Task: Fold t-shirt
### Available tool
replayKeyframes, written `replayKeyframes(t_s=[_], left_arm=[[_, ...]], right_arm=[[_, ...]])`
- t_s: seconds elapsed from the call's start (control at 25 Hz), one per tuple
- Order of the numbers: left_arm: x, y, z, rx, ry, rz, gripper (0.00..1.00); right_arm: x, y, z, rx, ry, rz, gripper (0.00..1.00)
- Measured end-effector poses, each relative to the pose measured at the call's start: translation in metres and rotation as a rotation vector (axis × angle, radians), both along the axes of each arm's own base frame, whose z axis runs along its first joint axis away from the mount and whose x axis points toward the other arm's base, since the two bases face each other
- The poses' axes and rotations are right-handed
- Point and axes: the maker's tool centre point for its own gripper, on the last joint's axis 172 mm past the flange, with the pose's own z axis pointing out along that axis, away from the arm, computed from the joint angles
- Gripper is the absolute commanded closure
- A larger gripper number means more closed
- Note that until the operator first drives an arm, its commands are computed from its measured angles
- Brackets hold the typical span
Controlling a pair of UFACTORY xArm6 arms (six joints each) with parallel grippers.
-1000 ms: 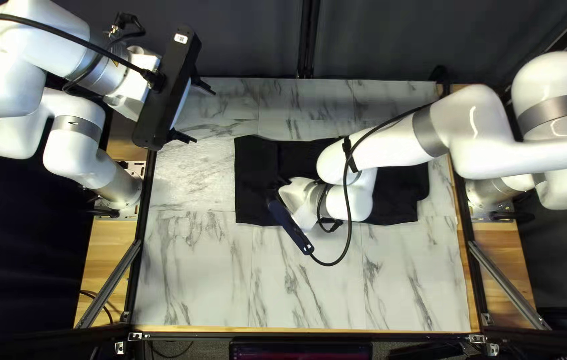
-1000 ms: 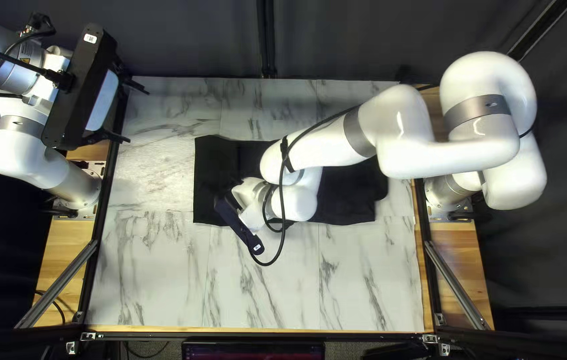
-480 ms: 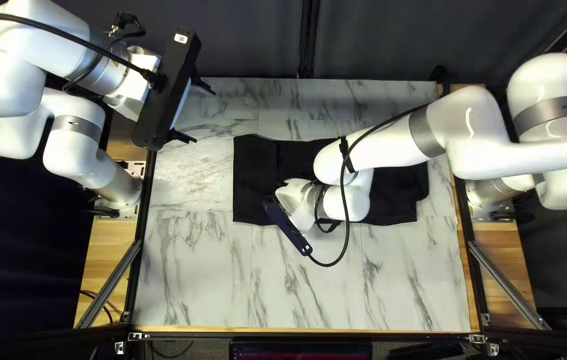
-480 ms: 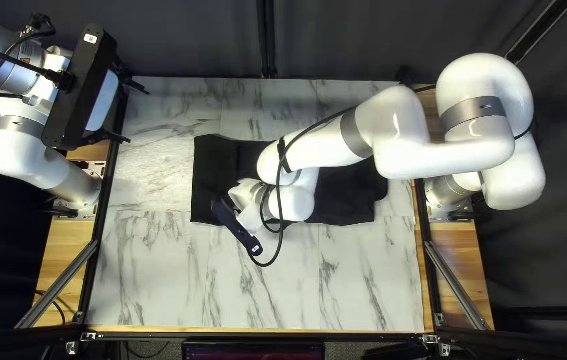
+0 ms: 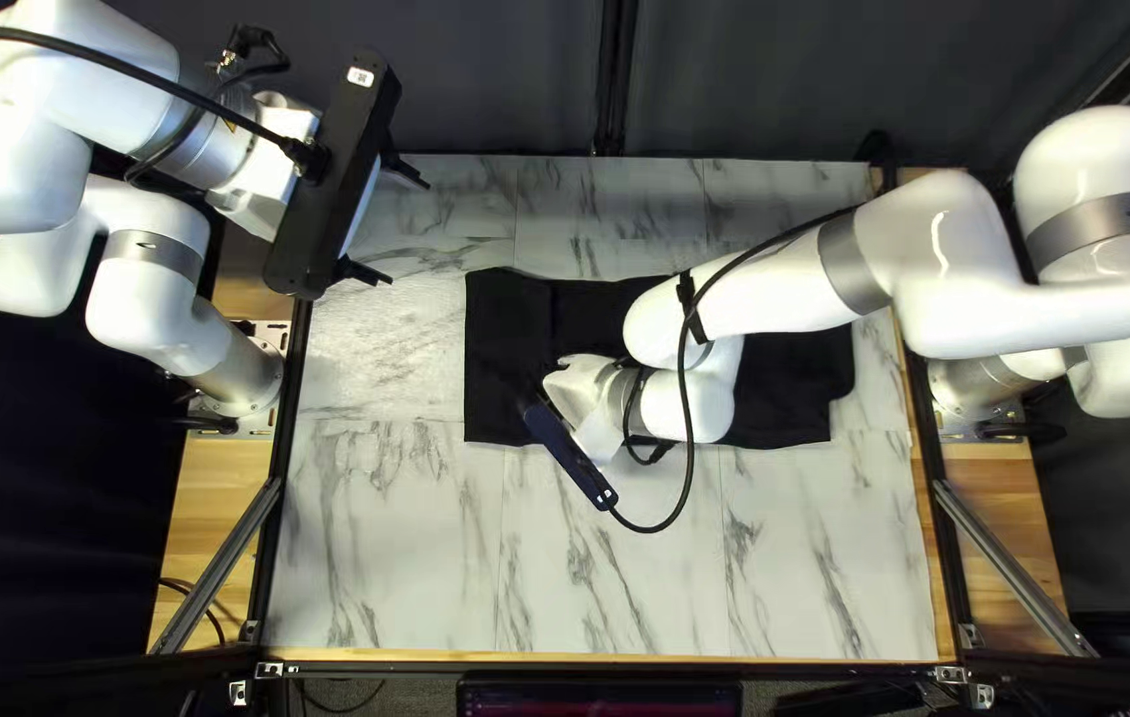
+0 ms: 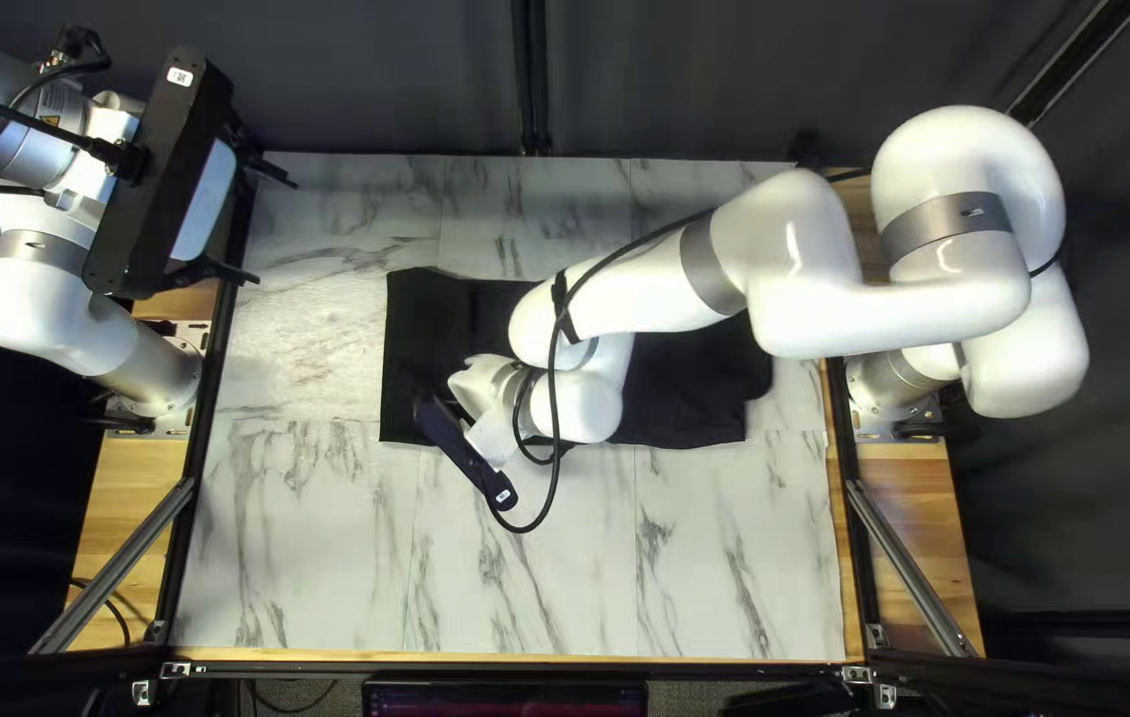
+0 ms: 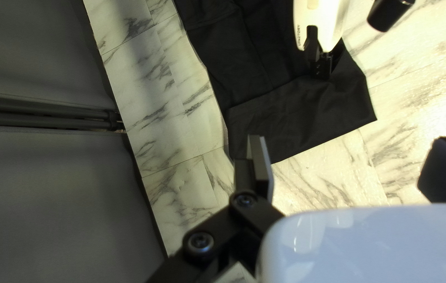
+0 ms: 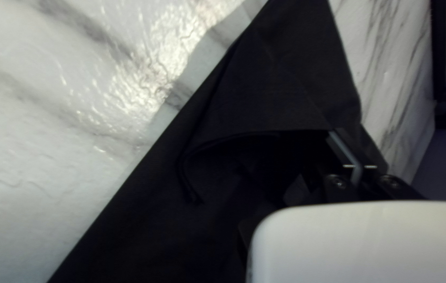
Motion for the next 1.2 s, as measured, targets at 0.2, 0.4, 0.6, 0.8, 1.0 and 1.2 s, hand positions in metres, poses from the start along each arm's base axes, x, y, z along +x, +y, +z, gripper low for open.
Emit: replayKeyframes(t_s=[0.2,0.4,0.6,0.8,1.0,1.2], left_arm=[[0.0,0.0,0.0,0.0,0.0,0.0,0.0],[0.0,0.0,0.0,0.0,0.0,0.0,0.0],[0.0,0.0,0.0,0.0,0.0,0.0,0.0],[0.0,0.0,0.0,0.0,0.0,0.0,0.0],[0.0,0.0,0.0,0.0,0.0,0.0,0.0],[0.0,0.0,0.0,0.0,0.0,0.0,0.0]], right_arm=[[-0.002,0.0,0.019,-0.025,-0.006,-0.012,1.0],[0.0,-0.006,0.031,-0.045,-0.007,-0.018,1.0],[0.001,-0.024,0.044,-0.065,-0.007,-0.024,1.0],[0.003,-0.045,0.053,-0.087,-0.01,-0.02,1.0],[0.008,-0.062,0.055,-0.112,-0.016,-0.001,1.0],[0.01,-0.046,0.053,-0.131,-0.022,0.018,1.0]])
